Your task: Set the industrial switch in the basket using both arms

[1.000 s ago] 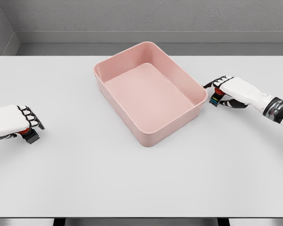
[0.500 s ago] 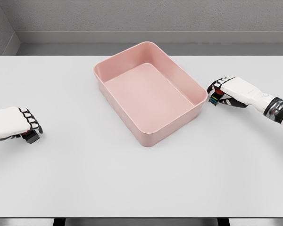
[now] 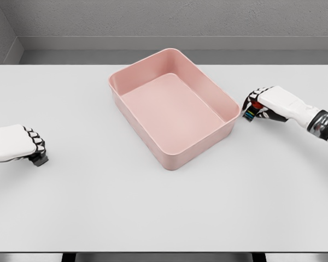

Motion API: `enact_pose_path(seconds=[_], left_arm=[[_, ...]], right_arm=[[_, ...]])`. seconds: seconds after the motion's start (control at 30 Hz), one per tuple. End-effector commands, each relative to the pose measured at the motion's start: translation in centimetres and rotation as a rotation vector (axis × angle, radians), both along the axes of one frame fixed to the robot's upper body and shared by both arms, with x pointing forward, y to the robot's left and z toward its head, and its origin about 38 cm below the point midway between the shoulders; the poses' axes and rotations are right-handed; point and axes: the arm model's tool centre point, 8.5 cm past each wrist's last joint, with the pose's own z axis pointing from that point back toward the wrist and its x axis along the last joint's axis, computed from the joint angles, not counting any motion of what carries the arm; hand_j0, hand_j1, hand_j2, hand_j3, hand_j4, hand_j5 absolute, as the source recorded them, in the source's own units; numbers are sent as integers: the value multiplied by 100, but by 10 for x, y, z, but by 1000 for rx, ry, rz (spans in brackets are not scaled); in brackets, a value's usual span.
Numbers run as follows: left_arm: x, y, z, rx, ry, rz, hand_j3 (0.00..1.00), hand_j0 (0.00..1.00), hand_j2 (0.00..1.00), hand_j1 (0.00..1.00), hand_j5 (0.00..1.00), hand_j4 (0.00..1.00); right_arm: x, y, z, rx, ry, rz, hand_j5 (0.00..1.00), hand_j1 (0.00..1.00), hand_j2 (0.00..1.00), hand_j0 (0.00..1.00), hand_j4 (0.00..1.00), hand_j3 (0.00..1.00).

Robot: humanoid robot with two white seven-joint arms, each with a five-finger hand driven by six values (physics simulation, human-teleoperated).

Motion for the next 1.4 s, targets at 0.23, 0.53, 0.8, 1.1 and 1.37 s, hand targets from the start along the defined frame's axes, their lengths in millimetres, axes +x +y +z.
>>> enact_pose_path(seconds=[0.23, 0.53, 0.8, 1.1, 1.37], left_arm=[[5, -18, 26, -26, -48, -82, 40, 40, 40, 40, 40, 40], [19, -33, 54, -62, -122, -137, 39, 39, 39, 39, 39, 39], [37, -66, 72, -144, -189, -191, 40, 40, 40, 40, 40, 40], [63, -120, 84, -189, -211, -302, 39, 39, 39, 39, 39, 39], [94, -170, 80, -224, -196, -356, 39, 39, 39, 39, 39, 39]], right_arm=[[5, -3, 12, 19, -29, -12, 45, 45, 45, 45, 45, 45], [7, -9, 21, 29, -52, -30, 41, 41, 41, 41, 41, 41], [10, -14, 33, 45, -83, -46, 38, 38, 38, 38, 38, 38], [14, -11, 56, 68, -135, -36, 37, 37, 37, 37, 37, 37], [11, -8, 80, 75, -190, -7, 37, 37, 37, 37, 37, 37]])
